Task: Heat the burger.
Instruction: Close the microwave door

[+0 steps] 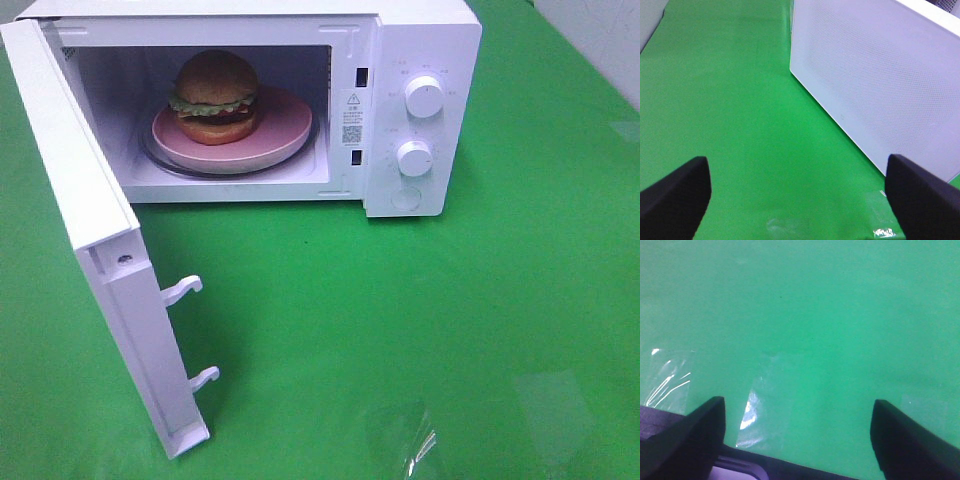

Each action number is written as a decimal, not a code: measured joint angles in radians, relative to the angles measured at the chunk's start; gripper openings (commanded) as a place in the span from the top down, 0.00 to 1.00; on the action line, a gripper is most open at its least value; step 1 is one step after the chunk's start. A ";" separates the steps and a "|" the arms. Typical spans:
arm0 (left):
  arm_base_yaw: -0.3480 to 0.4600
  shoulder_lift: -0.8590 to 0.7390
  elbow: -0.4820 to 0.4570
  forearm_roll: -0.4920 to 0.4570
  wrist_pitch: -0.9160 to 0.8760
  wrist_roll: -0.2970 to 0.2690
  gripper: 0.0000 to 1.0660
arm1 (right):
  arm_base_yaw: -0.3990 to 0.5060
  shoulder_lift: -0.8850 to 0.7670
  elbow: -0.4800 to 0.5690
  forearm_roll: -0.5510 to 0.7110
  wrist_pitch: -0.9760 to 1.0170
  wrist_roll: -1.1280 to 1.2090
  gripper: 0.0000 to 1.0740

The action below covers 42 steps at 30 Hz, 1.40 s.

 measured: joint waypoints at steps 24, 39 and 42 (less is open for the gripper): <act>0.000 0.000 0.000 0.000 0.000 0.000 0.19 | -0.107 -0.576 0.188 0.008 0.002 -0.009 0.29; 0.000 0.000 0.000 0.000 0.000 0.000 0.19 | -0.171 -0.721 0.191 0.008 -0.001 -0.009 0.29; 0.000 0.000 0.000 0.000 0.000 0.000 0.19 | -0.171 -0.721 0.191 0.008 -0.001 -0.009 0.29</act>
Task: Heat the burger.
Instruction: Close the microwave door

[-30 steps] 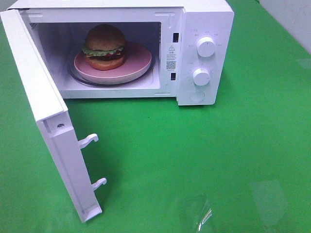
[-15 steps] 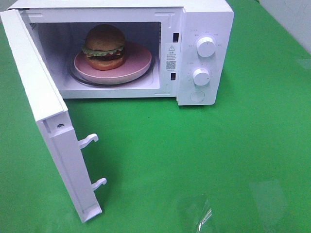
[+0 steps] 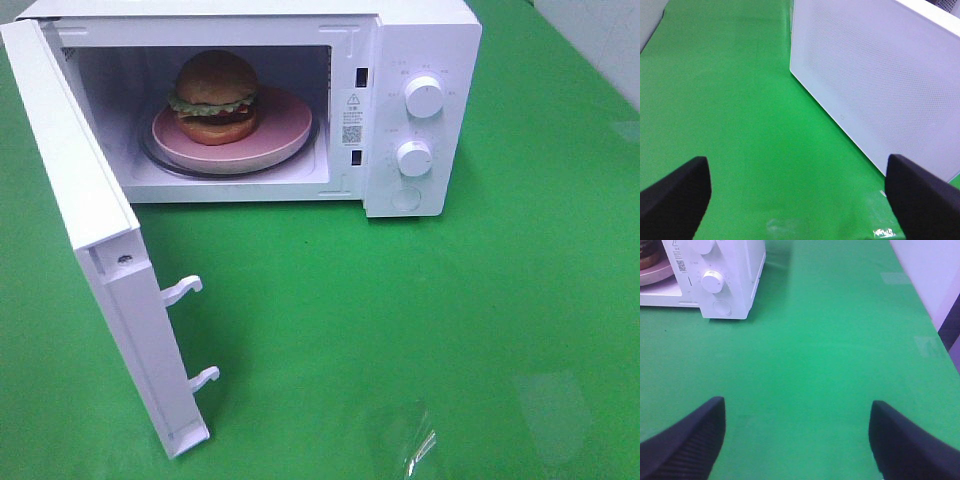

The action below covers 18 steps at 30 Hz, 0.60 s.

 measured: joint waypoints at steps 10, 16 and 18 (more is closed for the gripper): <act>0.000 0.000 0.000 0.000 0.000 0.000 0.19 | 0.000 0.000 0.000 0.000 0.000 0.000 0.29; 0.000 0.000 0.000 0.000 0.000 0.000 0.19 | 0.000 0.000 0.000 0.000 0.000 0.000 0.29; 0.000 0.000 0.000 0.000 0.000 0.000 0.19 | 0.000 0.000 0.000 0.000 0.000 0.000 0.29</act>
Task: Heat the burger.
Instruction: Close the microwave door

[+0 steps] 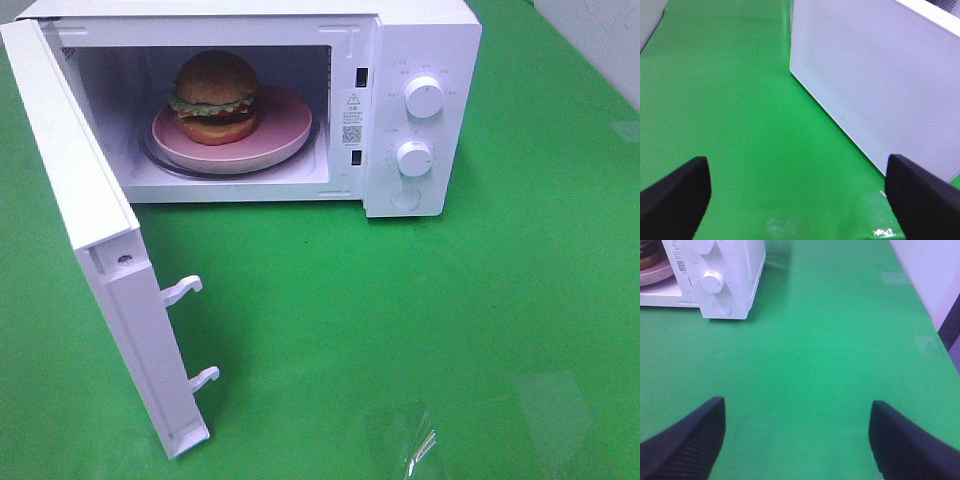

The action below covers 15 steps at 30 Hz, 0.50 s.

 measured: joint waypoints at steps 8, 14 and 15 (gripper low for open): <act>0.000 0.000 0.000 0.000 0.000 0.000 0.19 | 0.000 0.000 0.000 0.000 0.000 0.000 0.29; 0.000 0.000 0.000 0.000 0.000 0.000 0.19 | 0.000 0.000 0.000 0.000 0.000 0.000 0.29; 0.000 0.000 0.000 0.000 0.000 0.000 0.19 | 0.000 0.000 0.000 0.000 0.000 0.000 0.29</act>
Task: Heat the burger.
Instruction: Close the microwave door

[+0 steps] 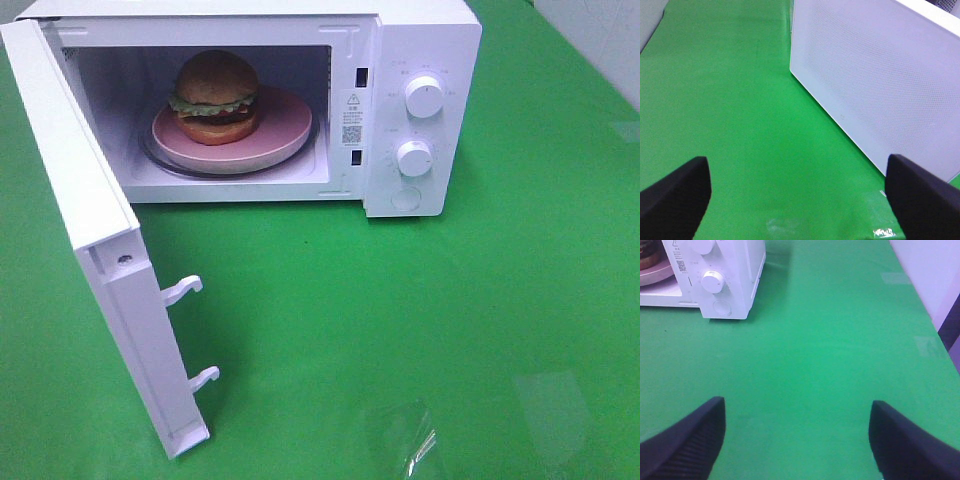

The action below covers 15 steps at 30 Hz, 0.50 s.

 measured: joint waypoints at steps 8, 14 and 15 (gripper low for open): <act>0.000 0.000 0.000 0.000 0.000 0.000 0.19 | 0.000 0.000 0.000 0.000 0.000 0.000 0.29; 0.000 0.000 -0.021 0.000 -0.045 0.000 0.24 | 0.000 0.000 0.000 0.000 0.000 0.000 0.29; 0.000 0.000 -0.024 0.000 -0.088 0.000 0.30 | 0.000 0.000 0.000 0.000 0.000 0.000 0.29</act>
